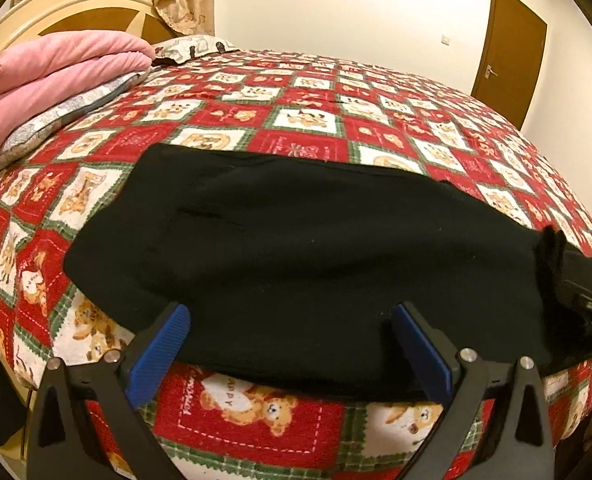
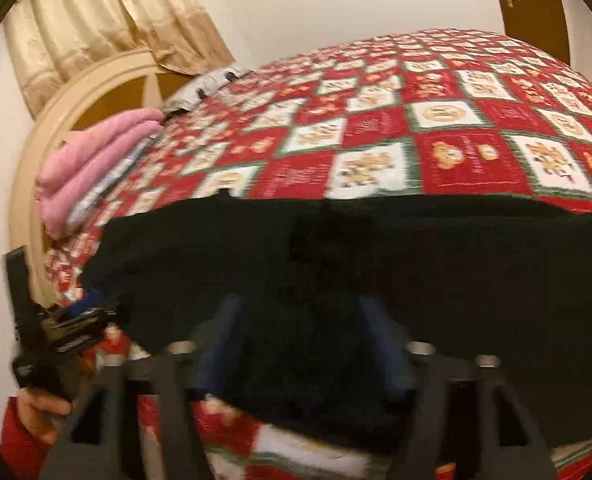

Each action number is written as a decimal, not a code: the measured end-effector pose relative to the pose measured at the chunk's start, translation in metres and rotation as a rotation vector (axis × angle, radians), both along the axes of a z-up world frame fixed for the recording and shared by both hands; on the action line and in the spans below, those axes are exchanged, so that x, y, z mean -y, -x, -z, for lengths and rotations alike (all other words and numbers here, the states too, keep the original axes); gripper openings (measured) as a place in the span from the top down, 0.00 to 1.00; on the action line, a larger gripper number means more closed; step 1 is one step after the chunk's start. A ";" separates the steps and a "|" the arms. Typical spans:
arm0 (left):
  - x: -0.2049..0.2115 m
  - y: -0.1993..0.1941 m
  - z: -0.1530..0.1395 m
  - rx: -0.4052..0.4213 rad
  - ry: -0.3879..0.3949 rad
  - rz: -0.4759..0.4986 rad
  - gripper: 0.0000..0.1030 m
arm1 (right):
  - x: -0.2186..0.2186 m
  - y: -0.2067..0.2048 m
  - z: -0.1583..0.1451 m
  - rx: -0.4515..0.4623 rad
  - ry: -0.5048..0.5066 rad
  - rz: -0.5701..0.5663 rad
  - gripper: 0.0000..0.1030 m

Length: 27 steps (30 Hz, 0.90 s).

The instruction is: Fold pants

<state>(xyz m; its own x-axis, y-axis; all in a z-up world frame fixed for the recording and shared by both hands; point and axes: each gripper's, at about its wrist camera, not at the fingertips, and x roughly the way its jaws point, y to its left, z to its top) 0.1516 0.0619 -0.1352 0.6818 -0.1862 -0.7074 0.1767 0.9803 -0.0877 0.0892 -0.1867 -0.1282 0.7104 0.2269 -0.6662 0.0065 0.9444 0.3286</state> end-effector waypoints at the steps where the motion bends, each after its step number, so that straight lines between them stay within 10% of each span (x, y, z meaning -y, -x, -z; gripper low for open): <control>1: 0.000 0.000 0.001 -0.001 -0.001 0.000 0.00 | -0.007 0.004 -0.001 0.011 -0.004 -0.027 0.30; 8: 0.002 0.000 0.000 0.003 -0.003 0.007 0.00 | -0.017 0.051 -0.032 0.127 -0.043 -0.130 0.30; 18: 0.065 -0.001 -0.036 -0.077 0.337 0.341 0.05 | 0.109 0.133 -0.012 0.072 -0.186 0.320 0.30; 27: 0.189 -0.010 -0.017 -0.147 0.269 0.535 0.07 | 0.120 0.135 -0.014 0.075 -0.185 0.329 0.30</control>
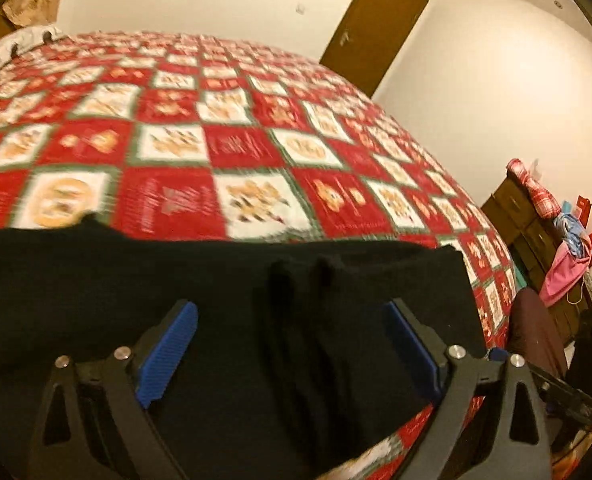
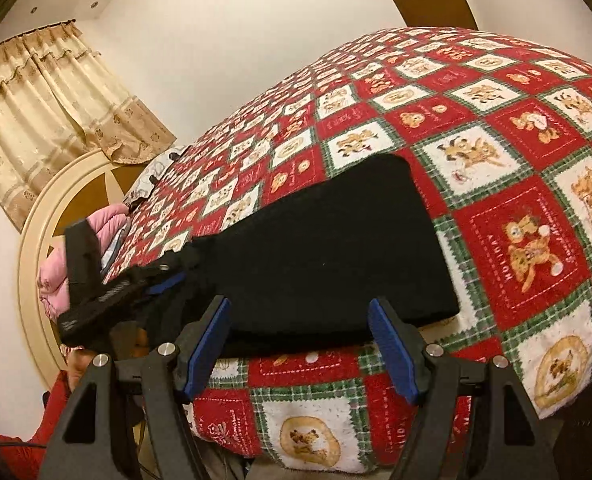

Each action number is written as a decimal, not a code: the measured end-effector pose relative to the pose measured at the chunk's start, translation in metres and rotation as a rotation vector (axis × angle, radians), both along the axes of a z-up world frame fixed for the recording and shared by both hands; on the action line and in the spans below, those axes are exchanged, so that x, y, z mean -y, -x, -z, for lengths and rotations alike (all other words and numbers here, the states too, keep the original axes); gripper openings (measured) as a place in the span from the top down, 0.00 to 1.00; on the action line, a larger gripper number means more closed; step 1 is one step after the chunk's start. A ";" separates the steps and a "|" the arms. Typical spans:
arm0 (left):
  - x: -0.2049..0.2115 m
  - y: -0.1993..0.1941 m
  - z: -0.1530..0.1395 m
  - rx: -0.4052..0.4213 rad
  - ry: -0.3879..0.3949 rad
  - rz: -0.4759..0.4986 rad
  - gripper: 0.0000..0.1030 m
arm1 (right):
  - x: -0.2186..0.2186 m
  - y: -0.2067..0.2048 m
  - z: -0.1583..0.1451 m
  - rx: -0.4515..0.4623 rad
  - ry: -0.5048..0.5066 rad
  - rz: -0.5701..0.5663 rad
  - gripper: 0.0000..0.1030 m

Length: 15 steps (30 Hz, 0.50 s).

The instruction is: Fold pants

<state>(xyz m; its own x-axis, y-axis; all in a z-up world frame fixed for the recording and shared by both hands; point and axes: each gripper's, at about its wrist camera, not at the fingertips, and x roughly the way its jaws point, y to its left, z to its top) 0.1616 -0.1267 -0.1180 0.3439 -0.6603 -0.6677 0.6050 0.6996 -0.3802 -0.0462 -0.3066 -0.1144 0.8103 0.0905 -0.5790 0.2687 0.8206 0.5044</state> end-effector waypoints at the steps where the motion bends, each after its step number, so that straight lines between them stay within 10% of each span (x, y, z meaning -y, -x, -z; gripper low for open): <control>1: 0.005 0.001 0.003 -0.003 -0.010 0.000 0.07 | 0.004 0.001 0.000 0.000 -0.007 0.007 0.30; 4: 0.014 0.006 0.003 0.032 -0.055 -0.005 0.15 | 0.009 0.003 0.005 -0.004 -0.017 0.019 0.30; 6: 0.014 0.008 0.000 0.051 -0.068 0.011 0.70 | 0.010 0.002 0.007 -0.006 -0.020 0.021 0.30; 7: 0.014 0.008 0.000 0.039 -0.061 0.031 0.82 | 0.011 0.002 0.008 -0.007 -0.021 0.021 0.30; 15: 0.029 0.007 0.004 0.012 -0.095 0.057 0.75 | 0.023 0.006 0.010 -0.003 -0.043 0.040 0.30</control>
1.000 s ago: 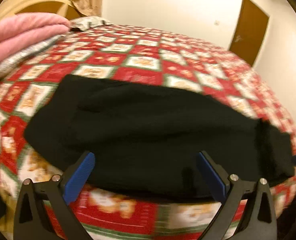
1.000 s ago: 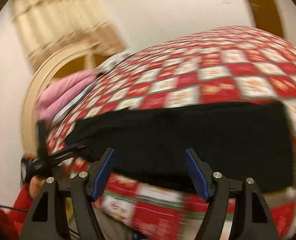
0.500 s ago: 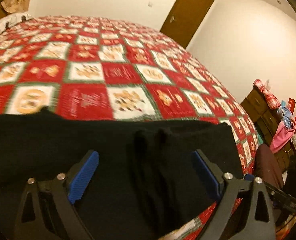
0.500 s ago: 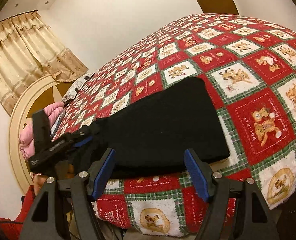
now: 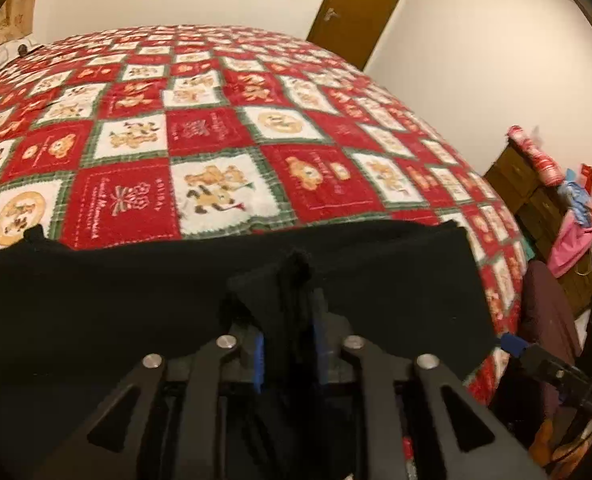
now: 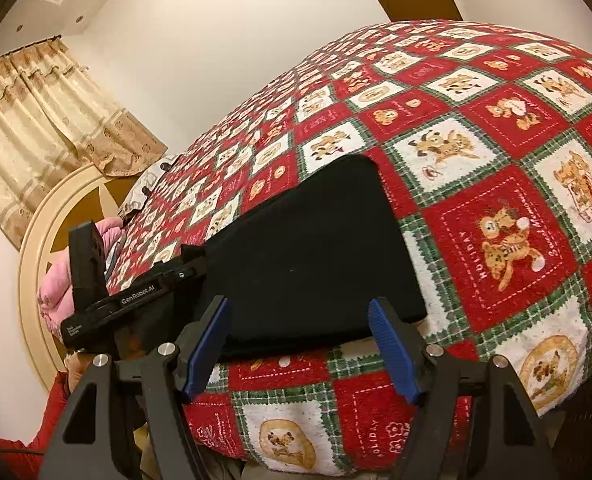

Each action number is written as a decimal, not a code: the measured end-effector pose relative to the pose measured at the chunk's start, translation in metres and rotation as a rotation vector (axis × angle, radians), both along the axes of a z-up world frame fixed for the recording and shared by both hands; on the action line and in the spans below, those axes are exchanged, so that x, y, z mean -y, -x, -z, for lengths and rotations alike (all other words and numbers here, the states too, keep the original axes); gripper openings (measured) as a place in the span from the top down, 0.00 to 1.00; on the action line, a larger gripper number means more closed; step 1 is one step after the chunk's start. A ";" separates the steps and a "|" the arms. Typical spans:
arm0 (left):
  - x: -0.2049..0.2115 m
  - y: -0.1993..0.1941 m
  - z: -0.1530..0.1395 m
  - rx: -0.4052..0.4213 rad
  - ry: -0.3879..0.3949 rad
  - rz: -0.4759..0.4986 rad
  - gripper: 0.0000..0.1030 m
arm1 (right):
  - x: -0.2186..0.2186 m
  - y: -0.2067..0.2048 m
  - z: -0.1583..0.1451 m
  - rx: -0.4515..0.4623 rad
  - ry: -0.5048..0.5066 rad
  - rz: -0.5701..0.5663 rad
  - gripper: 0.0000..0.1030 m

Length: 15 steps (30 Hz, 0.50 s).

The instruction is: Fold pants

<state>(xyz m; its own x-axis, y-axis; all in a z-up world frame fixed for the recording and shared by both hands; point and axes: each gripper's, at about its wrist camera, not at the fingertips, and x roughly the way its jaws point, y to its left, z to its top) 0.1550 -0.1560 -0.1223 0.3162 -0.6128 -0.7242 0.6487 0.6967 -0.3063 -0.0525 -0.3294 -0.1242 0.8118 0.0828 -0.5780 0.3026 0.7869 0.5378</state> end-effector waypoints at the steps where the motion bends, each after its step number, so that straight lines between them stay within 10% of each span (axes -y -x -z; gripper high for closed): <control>1: 0.000 -0.001 0.000 -0.003 0.000 -0.004 0.75 | 0.001 0.001 -0.001 0.002 -0.001 0.003 0.30; 15: 0.003 0.007 -0.060 -0.032 0.216 0.036 0.89 | -0.021 0.013 -0.008 0.069 -0.012 -0.113 0.30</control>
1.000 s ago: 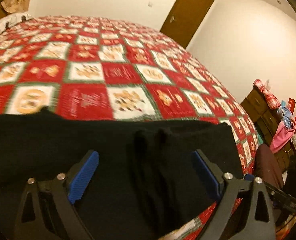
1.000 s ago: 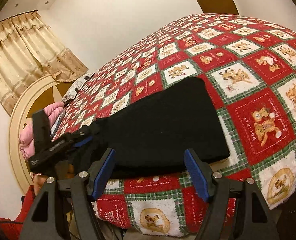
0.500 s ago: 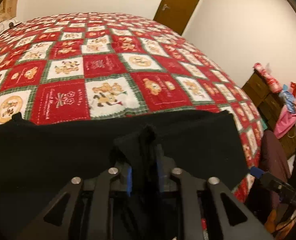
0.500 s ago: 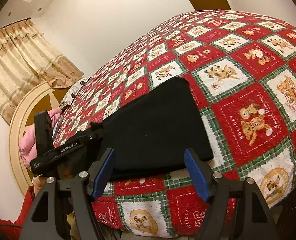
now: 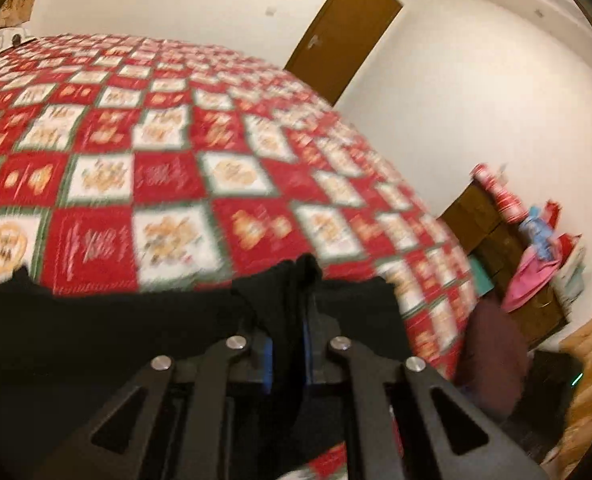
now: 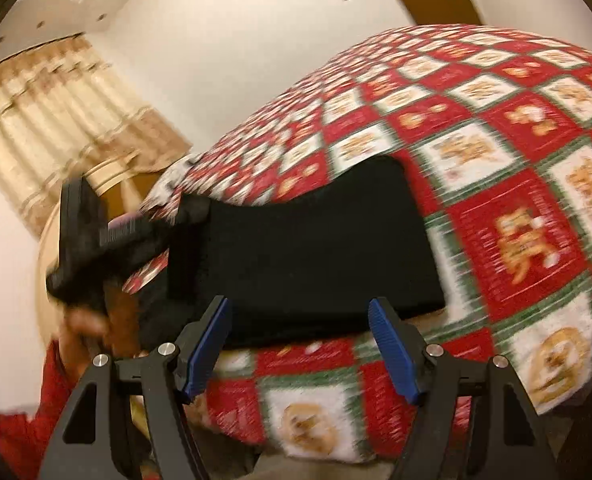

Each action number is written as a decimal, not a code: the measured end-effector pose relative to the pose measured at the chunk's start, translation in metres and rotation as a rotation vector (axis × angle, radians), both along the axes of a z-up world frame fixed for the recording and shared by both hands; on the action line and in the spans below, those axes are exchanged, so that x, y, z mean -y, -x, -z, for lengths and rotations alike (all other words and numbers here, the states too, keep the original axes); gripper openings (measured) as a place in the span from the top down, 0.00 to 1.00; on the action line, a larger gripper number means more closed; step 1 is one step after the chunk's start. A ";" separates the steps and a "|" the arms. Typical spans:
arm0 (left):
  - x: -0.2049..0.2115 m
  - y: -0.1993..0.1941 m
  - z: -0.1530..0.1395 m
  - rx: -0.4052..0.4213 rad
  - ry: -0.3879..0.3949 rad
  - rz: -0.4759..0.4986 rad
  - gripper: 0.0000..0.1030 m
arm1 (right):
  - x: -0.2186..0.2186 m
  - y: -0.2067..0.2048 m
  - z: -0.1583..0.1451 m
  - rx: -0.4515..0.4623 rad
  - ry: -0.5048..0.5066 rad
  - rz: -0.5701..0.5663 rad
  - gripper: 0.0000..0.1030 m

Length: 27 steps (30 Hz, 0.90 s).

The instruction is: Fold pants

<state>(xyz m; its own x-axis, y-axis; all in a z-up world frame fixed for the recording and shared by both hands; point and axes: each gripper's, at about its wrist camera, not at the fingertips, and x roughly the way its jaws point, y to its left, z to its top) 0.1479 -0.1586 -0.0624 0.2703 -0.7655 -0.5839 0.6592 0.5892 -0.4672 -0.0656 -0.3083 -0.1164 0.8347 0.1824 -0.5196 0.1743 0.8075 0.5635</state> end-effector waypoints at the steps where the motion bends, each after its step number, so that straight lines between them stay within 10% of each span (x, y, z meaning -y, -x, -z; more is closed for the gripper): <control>1: 0.002 0.002 -0.011 0.008 0.020 0.009 0.90 | -0.008 0.000 0.000 0.013 -0.002 -0.038 0.30; 8: 0.020 0.018 -0.069 0.030 0.131 0.061 0.90 | -0.056 -0.039 0.003 0.090 -0.007 -0.194 0.30; 14: 0.017 0.018 -0.072 0.001 0.149 0.045 0.89 | -0.027 -0.071 0.013 0.089 0.062 -0.019 0.30; 18: 0.012 -0.003 -0.047 -0.060 0.102 -0.014 0.89 | 0.021 -0.047 0.018 -0.004 0.167 0.222 0.33; 20: 0.015 -0.011 -0.022 -0.120 0.070 -0.014 0.89 | 0.035 -0.040 0.025 -0.038 0.153 0.240 0.50; 27: 0.019 -0.024 0.067 -0.218 -0.138 -0.046 0.89 | 0.022 -0.038 0.031 -0.128 0.239 0.181 0.50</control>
